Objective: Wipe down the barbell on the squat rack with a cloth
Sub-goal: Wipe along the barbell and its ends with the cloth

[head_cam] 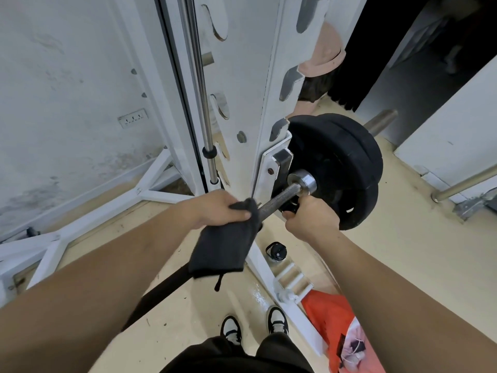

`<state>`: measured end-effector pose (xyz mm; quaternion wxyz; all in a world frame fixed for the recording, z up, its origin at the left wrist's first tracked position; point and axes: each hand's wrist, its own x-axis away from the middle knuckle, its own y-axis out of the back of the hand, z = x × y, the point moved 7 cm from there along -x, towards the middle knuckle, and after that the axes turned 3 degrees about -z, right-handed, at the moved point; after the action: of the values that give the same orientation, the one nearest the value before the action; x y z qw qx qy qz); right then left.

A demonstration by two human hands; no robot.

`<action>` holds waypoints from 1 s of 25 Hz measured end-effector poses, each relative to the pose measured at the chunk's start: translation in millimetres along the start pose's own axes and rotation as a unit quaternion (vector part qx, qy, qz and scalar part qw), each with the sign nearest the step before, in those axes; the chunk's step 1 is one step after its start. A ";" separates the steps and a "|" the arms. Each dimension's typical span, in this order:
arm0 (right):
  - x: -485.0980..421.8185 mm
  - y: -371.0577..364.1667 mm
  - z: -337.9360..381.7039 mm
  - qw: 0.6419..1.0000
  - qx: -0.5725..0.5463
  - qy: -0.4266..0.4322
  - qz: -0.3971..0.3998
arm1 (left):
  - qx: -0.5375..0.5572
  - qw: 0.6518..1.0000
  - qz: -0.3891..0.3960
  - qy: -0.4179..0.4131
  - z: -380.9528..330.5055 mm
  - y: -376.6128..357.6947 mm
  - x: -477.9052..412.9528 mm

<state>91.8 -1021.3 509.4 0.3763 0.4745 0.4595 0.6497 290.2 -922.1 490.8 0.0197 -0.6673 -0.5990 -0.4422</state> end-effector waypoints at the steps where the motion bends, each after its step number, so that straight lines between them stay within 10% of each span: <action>1: -0.5 1.2 0.8 1.000 0.003 0.000 -0.001 | 0.027 0.999 -0.033 -0.014 -14.2 -3.8 -7.0; 10: -0.4 -1.5 -1.4 1.000 0.002 0.013 -0.001 | -0.035 0.990 0.112 0.074 32.9 4.6 17.7; 16: 0.7 2.9 2.0 1.000 0.005 0.025 -0.002 | -0.050 0.993 -0.098 -0.053 -37.7 -21.4 -16.0; 25: -1.6 3.6 -1.9 0.998 0.013 0.069 -0.002 | -0.340 0.929 -0.148 0.014 4.6 -19.1 73.6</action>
<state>90.3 -1024.3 512.2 0.3389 0.4323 0.4940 0.6740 269.2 -856.6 523.5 -0.2654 -0.5313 -0.5048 -0.6264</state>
